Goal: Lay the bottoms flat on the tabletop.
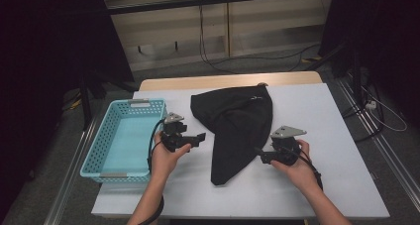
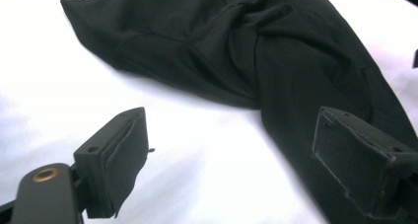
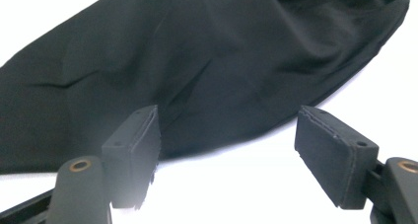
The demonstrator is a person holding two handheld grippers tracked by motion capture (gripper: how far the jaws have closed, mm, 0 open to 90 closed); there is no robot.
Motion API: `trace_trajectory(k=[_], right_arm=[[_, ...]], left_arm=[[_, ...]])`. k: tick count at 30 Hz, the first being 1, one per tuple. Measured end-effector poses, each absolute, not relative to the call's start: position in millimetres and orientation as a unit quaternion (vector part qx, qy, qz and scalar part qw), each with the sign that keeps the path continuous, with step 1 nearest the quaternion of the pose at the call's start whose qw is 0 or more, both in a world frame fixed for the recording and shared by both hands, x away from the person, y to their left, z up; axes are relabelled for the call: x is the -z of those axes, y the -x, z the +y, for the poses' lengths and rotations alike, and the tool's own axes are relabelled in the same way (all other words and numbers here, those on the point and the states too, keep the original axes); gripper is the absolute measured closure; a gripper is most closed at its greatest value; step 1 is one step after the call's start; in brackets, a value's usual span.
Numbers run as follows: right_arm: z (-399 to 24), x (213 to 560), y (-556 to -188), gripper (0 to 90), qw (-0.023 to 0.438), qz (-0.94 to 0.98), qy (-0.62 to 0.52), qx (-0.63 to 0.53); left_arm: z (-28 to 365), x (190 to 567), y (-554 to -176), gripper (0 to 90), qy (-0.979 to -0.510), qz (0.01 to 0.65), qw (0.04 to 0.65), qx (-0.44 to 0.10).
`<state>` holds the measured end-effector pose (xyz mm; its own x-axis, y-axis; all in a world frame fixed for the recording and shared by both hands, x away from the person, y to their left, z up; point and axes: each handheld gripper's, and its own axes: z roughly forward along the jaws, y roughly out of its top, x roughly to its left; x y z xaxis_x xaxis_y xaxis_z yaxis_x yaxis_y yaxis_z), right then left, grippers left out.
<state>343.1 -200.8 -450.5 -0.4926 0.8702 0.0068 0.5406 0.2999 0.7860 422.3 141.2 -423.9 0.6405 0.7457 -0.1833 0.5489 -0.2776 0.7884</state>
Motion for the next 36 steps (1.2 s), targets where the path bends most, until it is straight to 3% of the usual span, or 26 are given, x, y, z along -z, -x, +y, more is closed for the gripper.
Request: trace_trajectory(k=[18, 26, 31, 36], right_arm=[[-174.6, 455.3, -339.2, 49.7, 0.183, 0.817, -0.390, -0.383], [-165.3, 460.0, -338.1, 67.2, 0.165, 0.841, -0.363, -0.367], [-163.0, 461.2, -337.8, 88.3, 0.164, 0.843, -0.354, -0.369], [-161.3, 458.9, -344.7, 90.0, 0.177, 0.847, -0.346, -0.363]], left_arm=[[138.5, 417.9, -412.3, 13.4, -0.796, 0.392, 0.445, -0.120], [140.0, 419.1, -410.5, 13.4, -0.798, 0.392, 0.442, -0.121], [137.2, 419.7, -409.7, 13.4, -0.800, 0.389, 0.440, -0.119], [134.8, 420.6, -407.8, 13.4, -0.800, 0.388, 0.442, -0.116]])
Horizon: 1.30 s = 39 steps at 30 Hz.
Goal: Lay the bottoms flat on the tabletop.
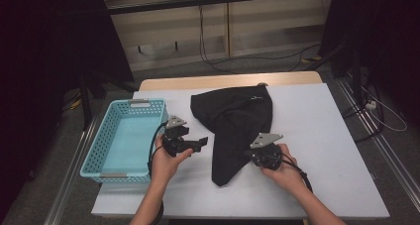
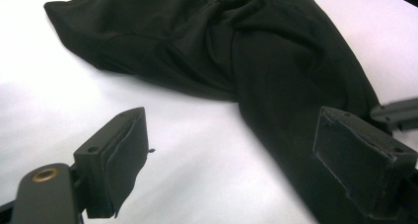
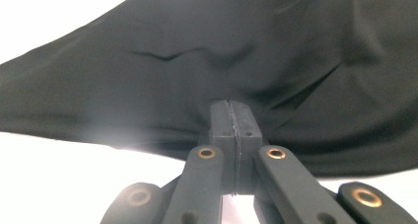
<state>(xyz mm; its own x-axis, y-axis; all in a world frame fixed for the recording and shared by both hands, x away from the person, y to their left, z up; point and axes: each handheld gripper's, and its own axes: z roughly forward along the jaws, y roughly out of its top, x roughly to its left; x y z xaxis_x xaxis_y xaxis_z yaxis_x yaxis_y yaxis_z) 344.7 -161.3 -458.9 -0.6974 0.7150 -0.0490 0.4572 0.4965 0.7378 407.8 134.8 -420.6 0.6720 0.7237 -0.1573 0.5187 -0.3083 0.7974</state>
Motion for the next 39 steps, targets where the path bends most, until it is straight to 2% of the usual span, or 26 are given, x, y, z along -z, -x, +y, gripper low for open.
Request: trace_trajectory(k=[7, 18, 21, 29, 32, 39], right_arm=[[-178.7, 445.4, -360.8, 90.0, 0.180, 0.810, -0.377, -0.410], [-214.3, 447.3, -371.9, 90.0, 0.224, 0.790, -0.432, -0.373], [-221.3, 448.2, -371.5, 89.8, 0.213, 0.781, -0.444, -0.384], [-209.5, 445.9, -355.0, 59.9, 0.215, 0.799, -0.420, -0.372], [-207.0, 442.1, -348.3, 53.4, 0.208, 0.798, -0.415, -0.384], [-185.8, 435.2, -332.9, 45.4, 0.189, 0.823, -0.371, -0.386]], left_arm=[[129.9, 421.9, -406.4, 13.5, -0.803, 0.384, 0.443, -0.108], [119.9, 428.1, -403.9, 13.6, -0.816, 0.371, 0.431, -0.099], [119.1, 427.5, -403.7, 13.6, -0.817, 0.368, 0.433, -0.099], [113.4, 431.1, -401.9, 14.7, -0.823, 0.360, 0.430, -0.091], [111.2, 433.8, -401.8, 15.9, -0.823, 0.360, 0.431, -0.082], [109.1, 437.8, -401.3, 16.6, -0.828, 0.356, 0.424, -0.084]])
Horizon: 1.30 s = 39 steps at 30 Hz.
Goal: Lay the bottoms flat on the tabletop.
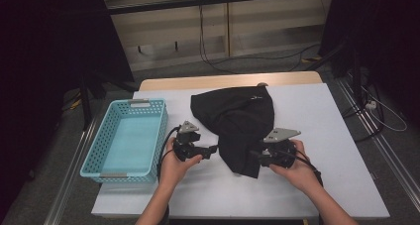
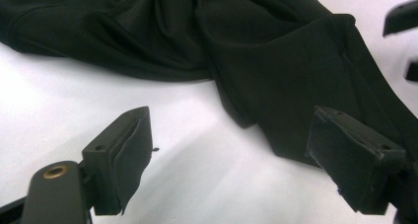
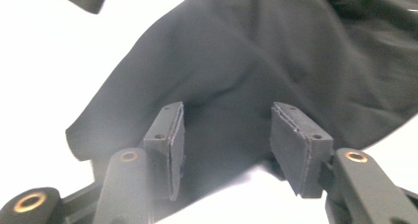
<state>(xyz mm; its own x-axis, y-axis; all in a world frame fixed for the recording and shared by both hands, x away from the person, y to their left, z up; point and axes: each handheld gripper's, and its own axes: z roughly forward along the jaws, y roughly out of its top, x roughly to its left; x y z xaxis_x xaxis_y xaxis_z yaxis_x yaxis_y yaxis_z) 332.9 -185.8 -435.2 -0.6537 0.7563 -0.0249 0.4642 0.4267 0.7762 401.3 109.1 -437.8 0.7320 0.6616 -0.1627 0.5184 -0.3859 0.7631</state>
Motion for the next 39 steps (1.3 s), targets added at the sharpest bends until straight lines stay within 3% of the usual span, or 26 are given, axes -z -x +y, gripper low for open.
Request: trace_trajectory(k=[5, 9, 11, 13, 15, 28, 33, 39], right_arm=[[-175.8, 442.7, -311.1, 45.1, 0.157, 0.850, -0.338, -0.373], [-171.4, 451.1, -303.9, 53.5, 0.150, 0.862, -0.326, -0.358], [-169.8, 456.7, -305.1, 61.9, 0.142, 0.863, -0.329, -0.357], [-171.1, 456.9, -307.5, 80.0, 0.139, 0.859, -0.334, -0.362], [-172.1, 458.2, -310.9, 89.6, 0.145, 0.858, -0.331, -0.365], [-187.3, 428.2, -314.8, 90.0, 0.199, 0.817, -0.343, -0.418], [-199.3, 426.7, -315.5, 90.0, 0.211, 0.806, -0.356, -0.422], [-206.6, 426.4, -315.0, 90.0, 0.214, 0.798, -0.365, -0.429]], left_arm=[[105.8, 439.0, -399.9, 17.4, -0.834, 0.346, 0.423, -0.082], [98.6, 441.9, -397.4, 20.3, -0.835, 0.345, 0.422, -0.074], [95.2, 443.1, -396.9, 20.8, -0.839, 0.338, 0.420, -0.076], [92.9, 443.6, -397.0, 21.4, -0.838, 0.337, 0.422, -0.075], [92.0, 443.4, -397.3, 23.0, -0.837, 0.338, 0.424, -0.068], [77.7, 453.4, -398.0, 40.9, -0.843, 0.344, 0.412, -0.037], [71.5, 456.5, -398.2, 54.8, -0.852, 0.339, 0.397, -0.037], [63.3, 456.2, -396.1, 84.1, -0.863, 0.324, 0.388, 0.002]])
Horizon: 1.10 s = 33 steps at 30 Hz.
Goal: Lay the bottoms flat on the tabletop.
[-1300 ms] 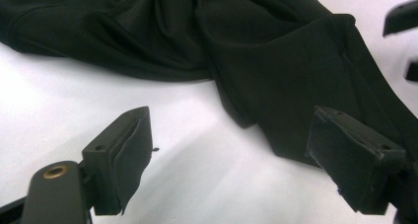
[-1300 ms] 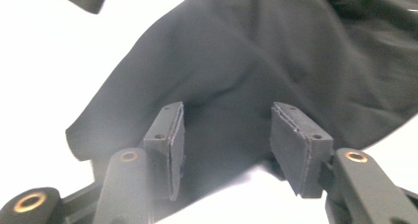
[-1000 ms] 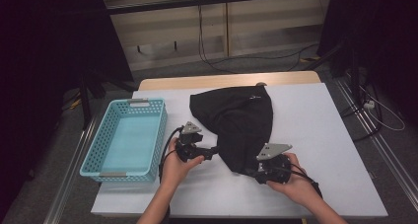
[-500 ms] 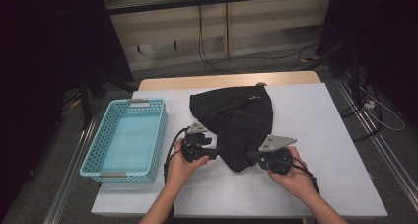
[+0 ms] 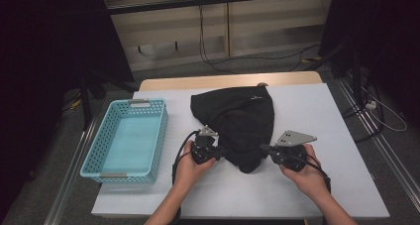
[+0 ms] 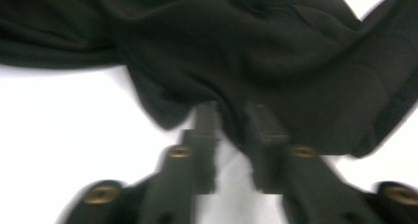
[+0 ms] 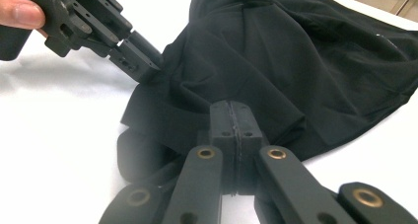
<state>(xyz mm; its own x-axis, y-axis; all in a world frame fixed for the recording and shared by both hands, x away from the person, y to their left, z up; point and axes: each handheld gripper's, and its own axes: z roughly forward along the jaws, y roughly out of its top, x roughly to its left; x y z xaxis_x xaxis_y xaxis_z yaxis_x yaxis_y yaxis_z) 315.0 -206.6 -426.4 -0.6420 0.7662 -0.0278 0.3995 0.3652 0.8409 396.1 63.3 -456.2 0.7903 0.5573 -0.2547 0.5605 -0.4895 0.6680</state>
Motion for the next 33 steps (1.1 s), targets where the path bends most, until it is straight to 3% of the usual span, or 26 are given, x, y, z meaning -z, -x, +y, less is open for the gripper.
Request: trace_trajectory(k=[2, 15, 17, 24, 33], right_arm=[[-205.1, 428.0, -314.8, 90.0, 0.213, 0.802, -0.362, -0.424], [-201.7, 427.6, -315.7, 89.7, 0.213, 0.801, -0.361, -0.427], [-198.7, 429.8, -315.5, 86.9, 0.200, 0.803, -0.351, -0.438], [-190.7, 432.1, -314.0, 63.1, 0.208, 0.796, -0.373, -0.429], [-194.8, 445.2, -311.4, 63.1, 0.168, 0.816, -0.375, -0.407]], left_arm=[[61.8, 453.8, -394.5, 89.4, -0.866, 0.322, 0.384, 0.000], [88.4, 421.5, -398.3, 90.0, -0.840, 0.341, 0.422, 0.007], [92.2, 419.5, -399.4, 90.0, -0.838, 0.347, 0.421, 0.006], [105.7, 424.8, -404.1, 90.0, -0.841, 0.369, 0.396, -0.011], [108.4, 433.1, -407.1, 90.0, -0.842, 0.378, 0.384, -0.019]])
